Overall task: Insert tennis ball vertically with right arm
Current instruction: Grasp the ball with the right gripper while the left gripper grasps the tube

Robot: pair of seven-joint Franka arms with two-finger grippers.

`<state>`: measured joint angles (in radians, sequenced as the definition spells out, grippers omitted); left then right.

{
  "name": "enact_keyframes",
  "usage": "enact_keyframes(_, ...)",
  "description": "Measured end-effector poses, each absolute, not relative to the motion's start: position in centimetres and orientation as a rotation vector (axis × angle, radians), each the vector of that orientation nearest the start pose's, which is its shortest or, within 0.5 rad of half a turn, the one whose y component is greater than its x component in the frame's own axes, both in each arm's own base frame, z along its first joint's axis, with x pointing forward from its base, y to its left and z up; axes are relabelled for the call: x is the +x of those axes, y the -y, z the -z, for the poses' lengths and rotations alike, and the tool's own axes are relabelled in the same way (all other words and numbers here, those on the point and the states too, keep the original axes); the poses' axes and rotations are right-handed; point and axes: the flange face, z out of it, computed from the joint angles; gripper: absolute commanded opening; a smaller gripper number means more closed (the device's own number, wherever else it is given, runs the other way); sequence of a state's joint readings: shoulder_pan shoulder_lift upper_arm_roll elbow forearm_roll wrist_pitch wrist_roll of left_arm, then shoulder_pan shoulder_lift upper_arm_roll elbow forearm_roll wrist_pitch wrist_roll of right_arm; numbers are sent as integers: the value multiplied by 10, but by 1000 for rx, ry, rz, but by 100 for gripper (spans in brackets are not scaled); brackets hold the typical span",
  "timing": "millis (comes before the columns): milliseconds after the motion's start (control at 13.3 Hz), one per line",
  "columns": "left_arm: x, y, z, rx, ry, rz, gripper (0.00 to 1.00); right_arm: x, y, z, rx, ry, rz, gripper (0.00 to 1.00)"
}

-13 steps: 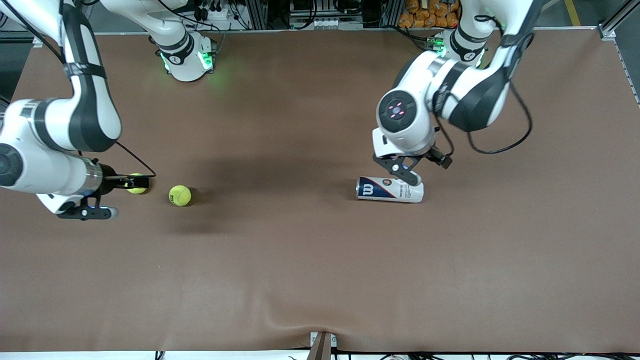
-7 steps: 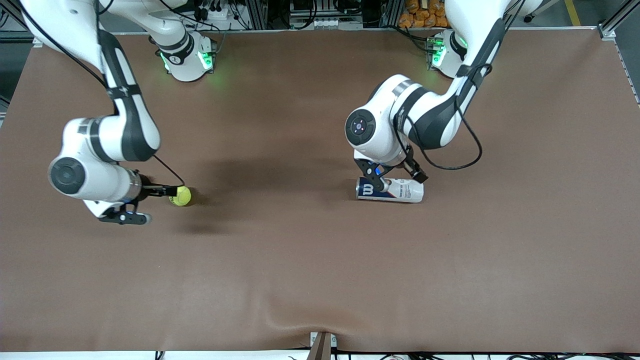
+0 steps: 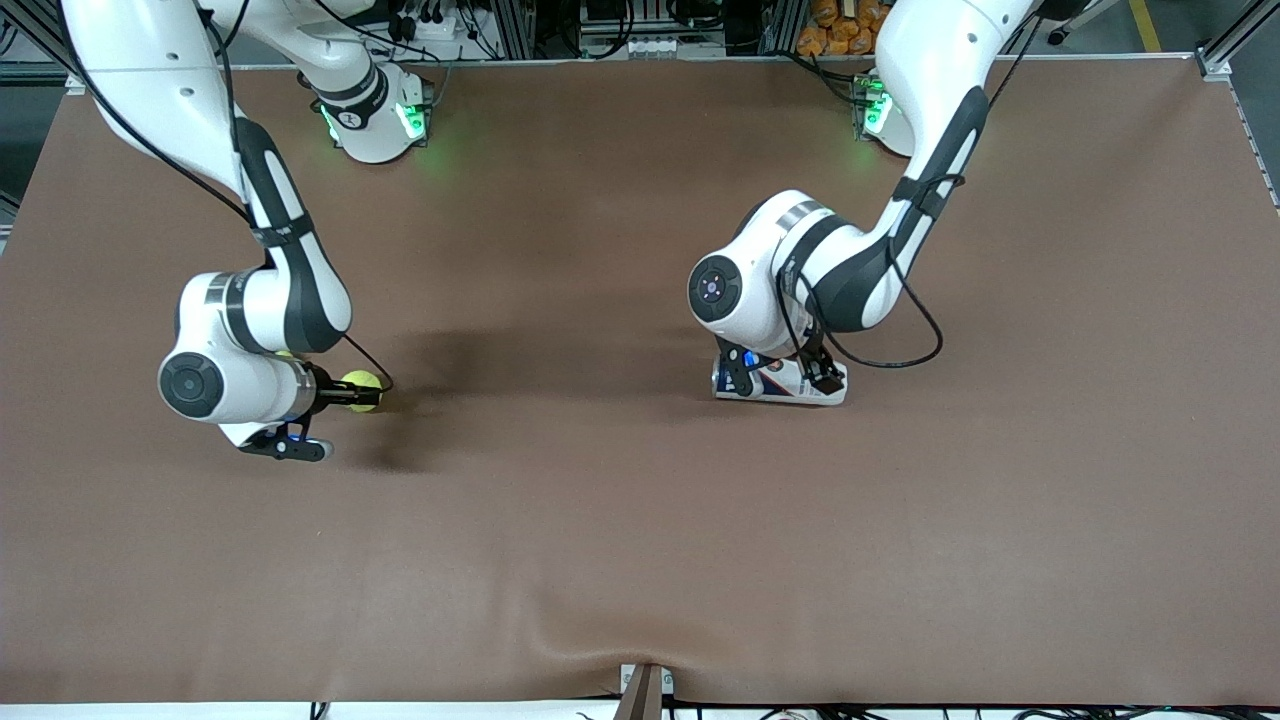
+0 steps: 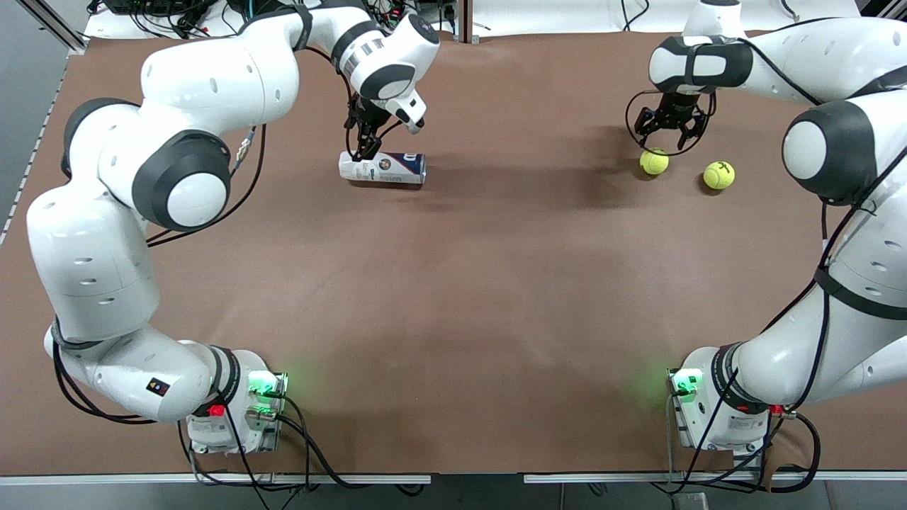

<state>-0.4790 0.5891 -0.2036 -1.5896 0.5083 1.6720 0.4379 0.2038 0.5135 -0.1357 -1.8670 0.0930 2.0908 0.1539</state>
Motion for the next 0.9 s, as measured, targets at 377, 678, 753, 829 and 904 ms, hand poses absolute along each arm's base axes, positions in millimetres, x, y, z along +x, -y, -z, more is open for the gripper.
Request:
enact_keyframes(377,532,339,-239,-2064,-1716,-550,100,602,-52,-193,-3102,-283,-466,85)
enact_keyframes(678,533,330,-229,-1939,-1807,-548,100,602,-59,-193,-3126,-237,-473,0)
enact_keyframes(753,533,330,-227,-1911,-1825,-546,100,602,-59,-195,-3156,-181,-491,0)
enact_keyframes(829,532,331,-226,-1893,-1846,-538,100,601,-59,-198,-3190,-111,-524,0)
enact_keyframes(904,532,331,-225,-1880,-1865,-533,100,604,-58,-206,-3206,-45,-567,0)
